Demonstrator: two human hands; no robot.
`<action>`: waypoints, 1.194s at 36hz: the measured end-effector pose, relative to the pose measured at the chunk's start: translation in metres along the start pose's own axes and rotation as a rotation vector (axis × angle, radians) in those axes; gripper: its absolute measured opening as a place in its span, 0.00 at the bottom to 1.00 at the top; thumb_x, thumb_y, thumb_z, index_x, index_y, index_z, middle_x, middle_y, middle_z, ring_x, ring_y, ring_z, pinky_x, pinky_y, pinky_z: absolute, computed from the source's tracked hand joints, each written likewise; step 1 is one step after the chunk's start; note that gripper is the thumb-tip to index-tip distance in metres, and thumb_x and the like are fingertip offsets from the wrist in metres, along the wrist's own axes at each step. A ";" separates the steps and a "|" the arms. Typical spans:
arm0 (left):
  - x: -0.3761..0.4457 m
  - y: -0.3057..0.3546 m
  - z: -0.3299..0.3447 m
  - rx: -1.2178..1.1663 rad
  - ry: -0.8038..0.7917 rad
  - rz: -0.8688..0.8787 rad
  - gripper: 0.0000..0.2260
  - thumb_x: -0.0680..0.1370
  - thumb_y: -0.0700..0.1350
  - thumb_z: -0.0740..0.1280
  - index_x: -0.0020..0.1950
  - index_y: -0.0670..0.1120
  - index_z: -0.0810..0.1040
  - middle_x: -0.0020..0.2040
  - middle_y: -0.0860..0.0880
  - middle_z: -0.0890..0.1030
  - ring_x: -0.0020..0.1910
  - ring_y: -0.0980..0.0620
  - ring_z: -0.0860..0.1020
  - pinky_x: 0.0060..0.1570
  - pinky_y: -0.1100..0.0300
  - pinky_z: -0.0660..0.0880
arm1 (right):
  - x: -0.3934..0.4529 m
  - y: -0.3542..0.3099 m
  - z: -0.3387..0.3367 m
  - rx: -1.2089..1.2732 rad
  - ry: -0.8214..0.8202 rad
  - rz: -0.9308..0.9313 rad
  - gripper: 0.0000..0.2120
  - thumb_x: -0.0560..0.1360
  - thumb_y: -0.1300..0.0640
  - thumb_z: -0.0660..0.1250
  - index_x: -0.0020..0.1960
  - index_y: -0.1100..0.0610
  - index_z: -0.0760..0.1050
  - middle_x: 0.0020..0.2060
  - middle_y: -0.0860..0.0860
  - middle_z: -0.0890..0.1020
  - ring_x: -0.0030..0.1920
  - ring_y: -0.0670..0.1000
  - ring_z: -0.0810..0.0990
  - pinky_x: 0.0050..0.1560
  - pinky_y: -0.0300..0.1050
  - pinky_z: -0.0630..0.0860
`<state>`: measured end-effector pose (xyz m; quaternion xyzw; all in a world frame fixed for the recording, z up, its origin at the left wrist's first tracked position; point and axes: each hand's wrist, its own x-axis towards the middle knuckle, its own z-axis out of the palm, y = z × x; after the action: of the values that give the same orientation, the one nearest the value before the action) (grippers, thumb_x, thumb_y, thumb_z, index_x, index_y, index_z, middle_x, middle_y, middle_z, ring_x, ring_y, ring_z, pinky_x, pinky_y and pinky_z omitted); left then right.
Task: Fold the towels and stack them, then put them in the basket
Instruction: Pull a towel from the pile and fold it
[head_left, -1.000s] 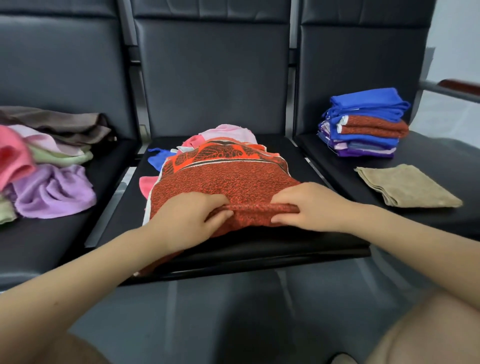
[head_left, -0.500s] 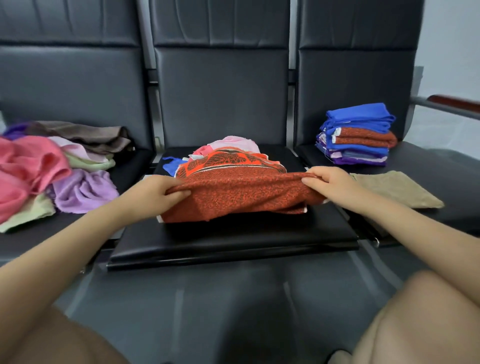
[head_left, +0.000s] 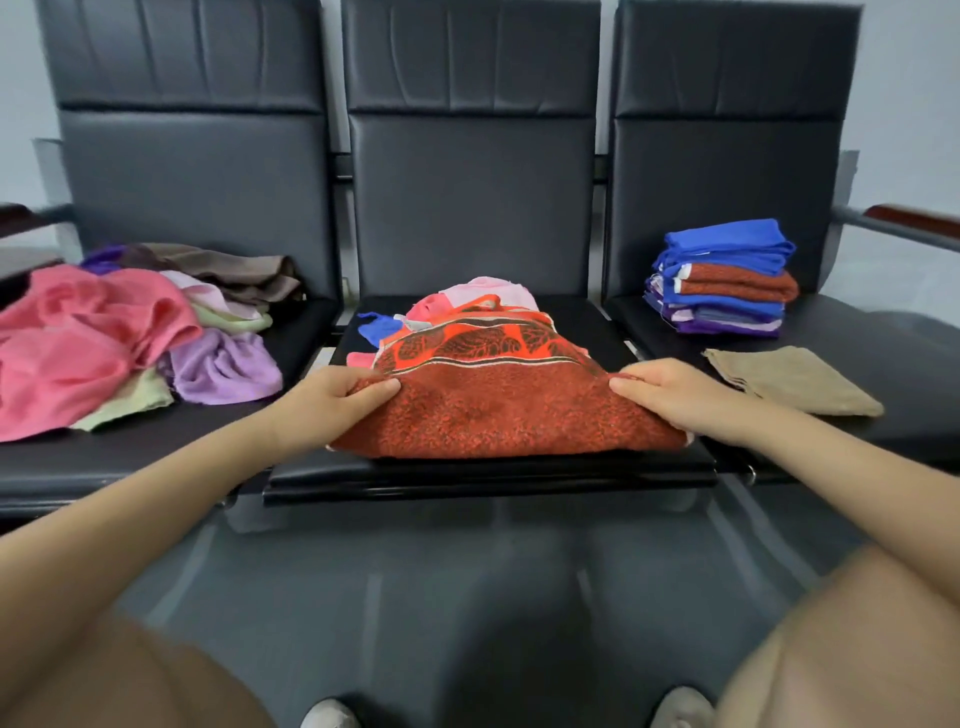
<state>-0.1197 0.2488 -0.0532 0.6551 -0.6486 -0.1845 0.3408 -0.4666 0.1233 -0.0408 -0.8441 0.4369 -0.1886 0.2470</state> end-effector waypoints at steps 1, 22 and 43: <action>0.001 -0.003 0.003 0.045 -0.037 -0.011 0.12 0.80 0.50 0.63 0.40 0.50 0.81 0.32 0.57 0.80 0.32 0.64 0.72 0.37 0.63 0.72 | 0.000 0.000 0.003 -0.009 -0.043 -0.002 0.14 0.81 0.53 0.61 0.46 0.61 0.80 0.37 0.49 0.80 0.39 0.43 0.76 0.44 0.40 0.70; 0.094 -0.030 0.006 0.093 0.188 -0.009 0.08 0.81 0.46 0.61 0.47 0.48 0.79 0.45 0.49 0.80 0.49 0.50 0.75 0.50 0.59 0.67 | 0.062 0.039 -0.003 0.279 0.027 0.109 0.04 0.77 0.58 0.68 0.49 0.55 0.81 0.44 0.51 0.84 0.44 0.46 0.81 0.50 0.41 0.74; 0.174 -0.079 0.035 0.201 0.241 -0.369 0.13 0.80 0.49 0.62 0.51 0.42 0.80 0.55 0.40 0.82 0.56 0.42 0.77 0.52 0.55 0.70 | 0.177 0.052 0.042 0.099 0.126 0.366 0.12 0.76 0.52 0.69 0.45 0.62 0.80 0.37 0.54 0.79 0.40 0.51 0.76 0.37 0.45 0.66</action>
<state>-0.0703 0.0665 -0.0970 0.8106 -0.4875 -0.0987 0.3091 -0.3811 -0.0392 -0.0870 -0.7240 0.5880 -0.2140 0.2905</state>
